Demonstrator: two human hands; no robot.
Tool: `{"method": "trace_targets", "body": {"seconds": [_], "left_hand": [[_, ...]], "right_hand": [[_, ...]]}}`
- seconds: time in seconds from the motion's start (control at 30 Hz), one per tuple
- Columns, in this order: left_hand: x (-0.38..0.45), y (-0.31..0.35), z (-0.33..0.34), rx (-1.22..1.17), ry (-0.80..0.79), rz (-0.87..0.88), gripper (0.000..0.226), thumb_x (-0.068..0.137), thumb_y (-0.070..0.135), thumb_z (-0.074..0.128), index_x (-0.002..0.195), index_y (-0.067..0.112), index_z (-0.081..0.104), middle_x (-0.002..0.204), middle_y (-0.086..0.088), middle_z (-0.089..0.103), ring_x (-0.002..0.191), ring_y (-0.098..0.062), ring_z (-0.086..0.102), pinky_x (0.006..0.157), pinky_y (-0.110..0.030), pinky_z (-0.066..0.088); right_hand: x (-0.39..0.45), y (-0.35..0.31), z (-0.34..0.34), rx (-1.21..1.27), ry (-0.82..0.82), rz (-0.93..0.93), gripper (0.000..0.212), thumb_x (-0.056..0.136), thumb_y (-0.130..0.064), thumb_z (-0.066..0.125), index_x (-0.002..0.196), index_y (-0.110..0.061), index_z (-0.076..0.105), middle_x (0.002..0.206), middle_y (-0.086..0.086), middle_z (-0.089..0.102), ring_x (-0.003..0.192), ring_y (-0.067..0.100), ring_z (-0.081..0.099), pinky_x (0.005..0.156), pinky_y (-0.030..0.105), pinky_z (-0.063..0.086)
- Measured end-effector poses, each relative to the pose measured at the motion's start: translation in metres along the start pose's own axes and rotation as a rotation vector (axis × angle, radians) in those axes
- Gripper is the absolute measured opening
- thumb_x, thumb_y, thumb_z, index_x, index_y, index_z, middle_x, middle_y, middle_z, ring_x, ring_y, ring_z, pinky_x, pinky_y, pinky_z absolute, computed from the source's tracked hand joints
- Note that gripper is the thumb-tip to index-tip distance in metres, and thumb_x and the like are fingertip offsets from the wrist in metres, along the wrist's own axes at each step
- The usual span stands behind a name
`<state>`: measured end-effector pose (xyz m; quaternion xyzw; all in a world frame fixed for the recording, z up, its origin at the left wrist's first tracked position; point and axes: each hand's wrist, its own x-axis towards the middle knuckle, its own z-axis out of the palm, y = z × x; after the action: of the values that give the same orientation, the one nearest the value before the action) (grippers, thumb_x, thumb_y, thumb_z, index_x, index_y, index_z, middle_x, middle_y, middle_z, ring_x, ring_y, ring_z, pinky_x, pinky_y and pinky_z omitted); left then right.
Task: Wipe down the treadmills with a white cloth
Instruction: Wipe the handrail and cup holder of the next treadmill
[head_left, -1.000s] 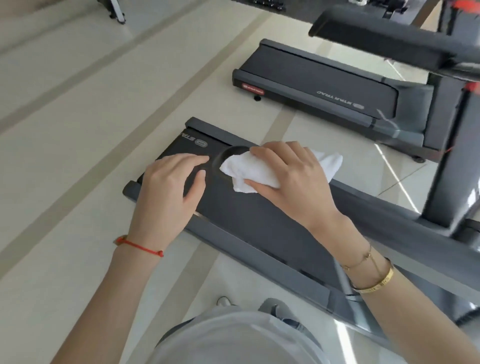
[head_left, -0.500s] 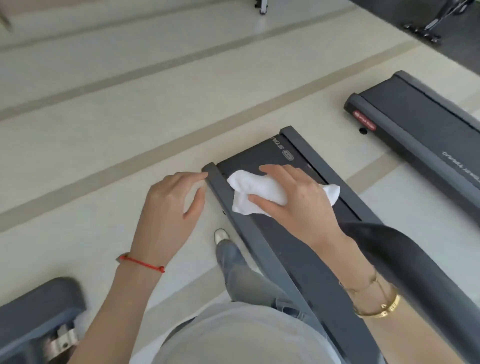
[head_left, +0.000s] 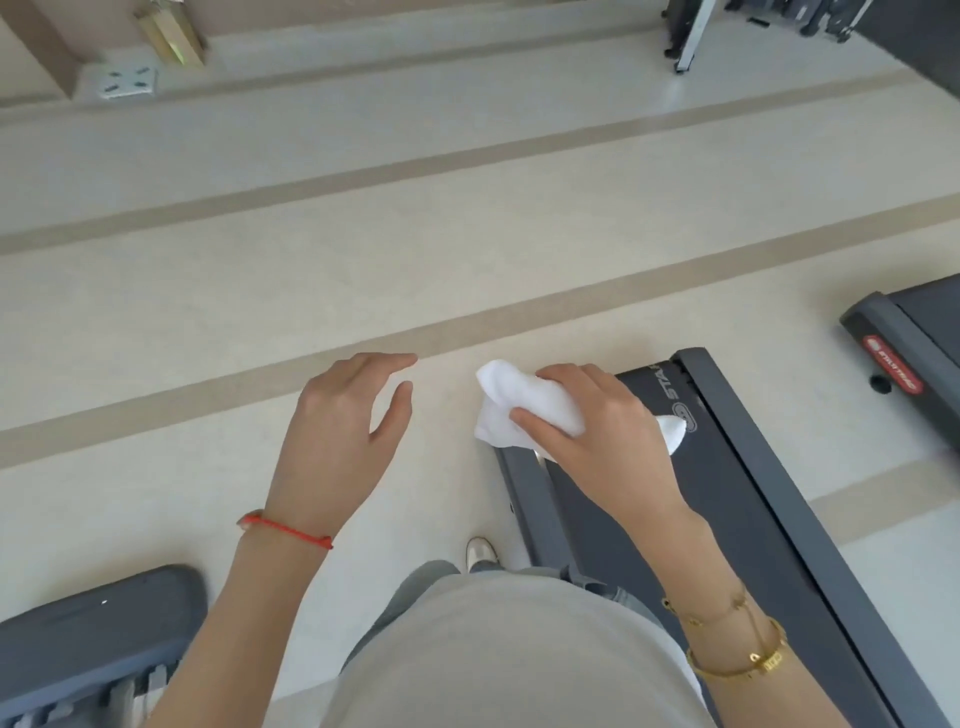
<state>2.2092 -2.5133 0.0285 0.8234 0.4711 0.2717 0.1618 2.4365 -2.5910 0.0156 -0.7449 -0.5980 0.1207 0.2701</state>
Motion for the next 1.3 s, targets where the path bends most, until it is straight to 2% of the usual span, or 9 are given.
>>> {"method": "trace_targets", "body": {"seconds": [0.17,0.27,0.43,0.53,0.67,0.8,0.97,1.1,1.3], "left_hand": [[0.071,-0.023,0.008,0.007,0.0,-0.01,0.024,0.094,0.01,0.06,0.118,0.012,0.067,0.112,0.0,0.069,0.103,-0.02,0.064,0.092,-0.038,0.05],[0.115,-0.039,0.018,-0.009,-0.031,-0.01,0.025,0.095,0.011,0.059,0.118,0.012,0.067,0.111,0.0,0.069,0.102,-0.021,0.065,0.09,-0.04,0.051],[0.204,-0.073,0.041,-0.025,-0.065,0.032,0.024,0.096,0.011,0.058,0.118,0.012,0.067,0.112,0.0,0.069,0.103,-0.022,0.065,0.09,-0.043,0.052],[0.266,-0.094,0.05,-0.044,-0.09,0.056,0.024,0.096,0.011,0.058,0.118,0.011,0.067,0.111,0.0,0.069,0.103,-0.02,0.065,0.09,-0.041,0.051],[0.355,-0.119,0.058,-0.046,-0.132,0.108,0.024,0.096,0.013,0.057,0.117,0.013,0.068,0.112,0.003,0.069,0.104,-0.017,0.065,0.092,-0.039,0.051],[0.436,-0.132,0.07,-0.06,-0.19,0.181,0.023,0.096,0.012,0.057,0.116,0.014,0.068,0.111,0.003,0.07,0.103,-0.015,0.065,0.092,-0.036,0.051],[0.52,-0.132,0.099,-0.095,-0.268,0.286,0.023,0.096,0.013,0.057,0.117,0.014,0.068,0.112,0.003,0.07,0.104,-0.017,0.065,0.093,-0.038,0.051],[0.575,-0.12,0.139,-0.125,-0.362,0.351,0.023,0.096,0.013,0.057,0.116,0.013,0.068,0.112,0.003,0.07,0.105,-0.018,0.065,0.093,-0.04,0.051],[0.656,-0.067,0.206,-0.176,-0.473,0.492,0.023,0.096,0.013,0.058,0.116,0.012,0.068,0.112,0.003,0.07,0.106,-0.016,0.065,0.095,-0.035,0.05]], "right_hand": [[0.078,0.01,0.006,-0.013,-0.026,-0.003,0.035,0.086,-0.052,0.061,0.109,-0.025,0.063,0.092,-0.008,0.06,0.085,0.014,0.056,0.071,0.028,0.046],[0.122,0.019,0.013,-0.013,-0.024,0.016,0.035,0.086,-0.053,0.059,0.108,-0.025,0.063,0.091,-0.009,0.06,0.084,0.014,0.056,0.069,0.027,0.044],[0.204,0.033,0.031,-0.009,0.036,0.074,0.035,0.086,-0.053,0.059,0.107,-0.026,0.063,0.087,-0.008,0.06,0.08,0.015,0.056,0.065,0.026,0.041],[0.258,0.039,0.041,0.012,0.061,0.118,0.034,0.085,-0.052,0.06,0.105,-0.025,0.062,0.086,-0.007,0.06,0.078,0.016,0.057,0.065,0.028,0.042],[0.33,0.044,0.049,0.001,0.145,0.181,0.03,0.085,-0.051,0.061,0.103,-0.026,0.063,0.083,-0.009,0.059,0.074,0.014,0.055,0.063,0.025,0.035],[0.387,0.051,0.05,0.003,0.199,0.268,0.029,0.086,-0.05,0.062,0.103,-0.026,0.063,0.084,-0.01,0.058,0.074,0.013,0.055,0.061,0.025,0.035],[0.435,0.067,0.043,-0.005,0.255,0.389,0.03,0.087,-0.05,0.062,0.104,-0.026,0.063,0.086,-0.01,0.059,0.074,0.013,0.056,0.061,0.025,0.037],[0.464,0.091,0.036,0.021,0.286,0.483,0.031,0.087,-0.051,0.062,0.104,-0.026,0.063,0.088,-0.009,0.06,0.077,0.013,0.057,0.065,0.03,0.046],[0.5,0.148,0.009,0.011,0.386,0.634,0.033,0.085,-0.055,0.059,0.104,-0.028,0.061,0.088,-0.01,0.06,0.078,0.014,0.057,0.066,0.038,0.05]]}}
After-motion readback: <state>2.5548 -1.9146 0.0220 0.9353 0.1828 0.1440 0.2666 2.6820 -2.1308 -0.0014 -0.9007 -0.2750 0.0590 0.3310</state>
